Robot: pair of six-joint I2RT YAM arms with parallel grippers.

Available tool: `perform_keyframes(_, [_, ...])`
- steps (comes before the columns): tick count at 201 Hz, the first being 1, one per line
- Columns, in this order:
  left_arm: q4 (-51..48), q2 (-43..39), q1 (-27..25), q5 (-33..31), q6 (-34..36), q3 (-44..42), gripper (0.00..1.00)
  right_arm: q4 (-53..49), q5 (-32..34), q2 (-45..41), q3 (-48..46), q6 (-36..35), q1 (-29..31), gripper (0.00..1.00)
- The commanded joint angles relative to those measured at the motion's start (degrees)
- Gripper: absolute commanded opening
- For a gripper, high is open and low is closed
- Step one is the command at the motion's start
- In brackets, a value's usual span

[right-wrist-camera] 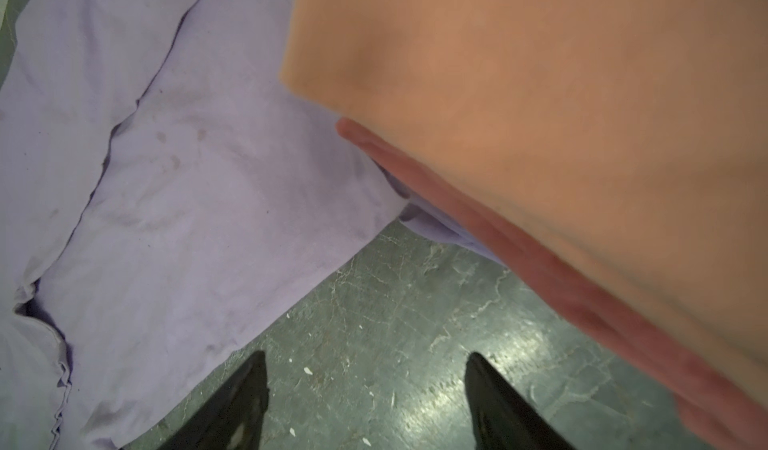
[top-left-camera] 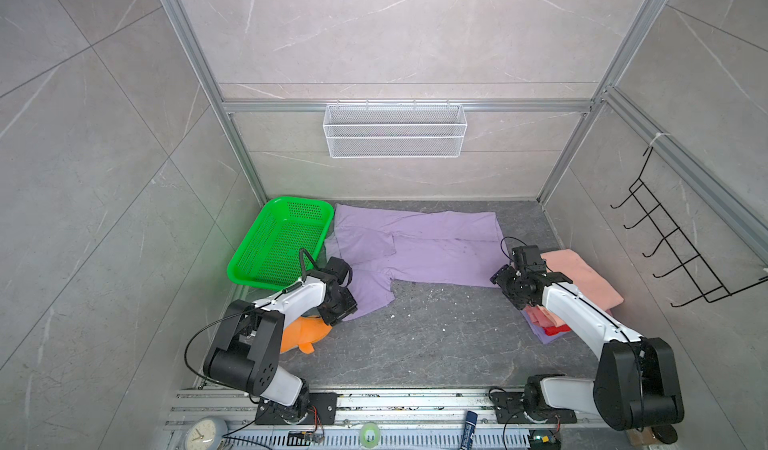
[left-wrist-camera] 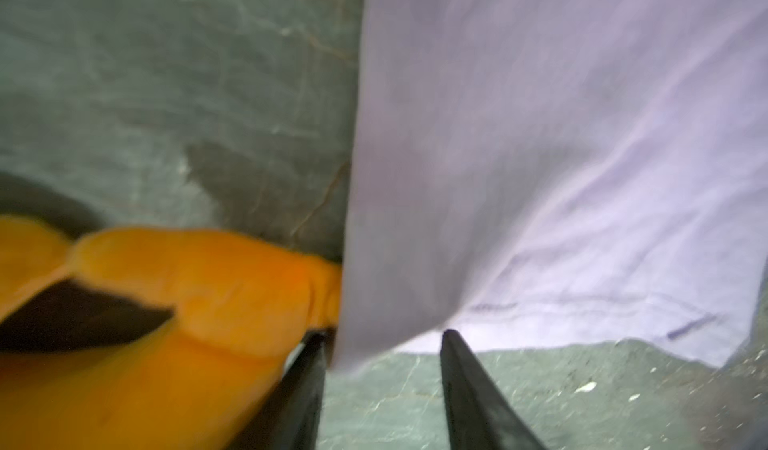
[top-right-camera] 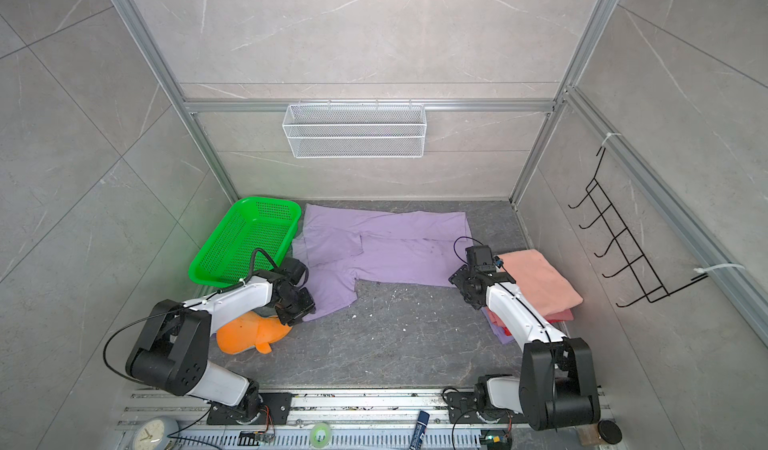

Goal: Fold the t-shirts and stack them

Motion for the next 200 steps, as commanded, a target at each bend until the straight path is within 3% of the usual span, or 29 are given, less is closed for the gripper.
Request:
perform_keyframes(1, [1.49,1.71,0.01,-0.23,1.32,1.71,0.33,3.63,3.78,1.56,-0.94,5.08,-0.42,0.76])
perform_keyframes(32, [0.88,0.48,0.05,-1.25,1.63,1.36,0.12,6.31,4.89,5.07,-0.57,8.13,-0.51,0.76])
perform_keyframes(67, [-0.03,-2.39,0.11,-1.64,2.56,1.87,0.01,7.69,6.16,9.24,1.89,7.92,-0.46,0.71])
perform_keyframes(144, [-2.11,-7.74,0.97,-3.74,2.99,2.79,0.00,3.97,12.09,18.88,10.42,8.11,-2.85,0.56])
perform_keyframes(200, [-2.44,-8.42,1.24,-4.23,2.61,4.60,0.00,0.85,8.96,20.18,11.11,8.24,-4.56,0.57])
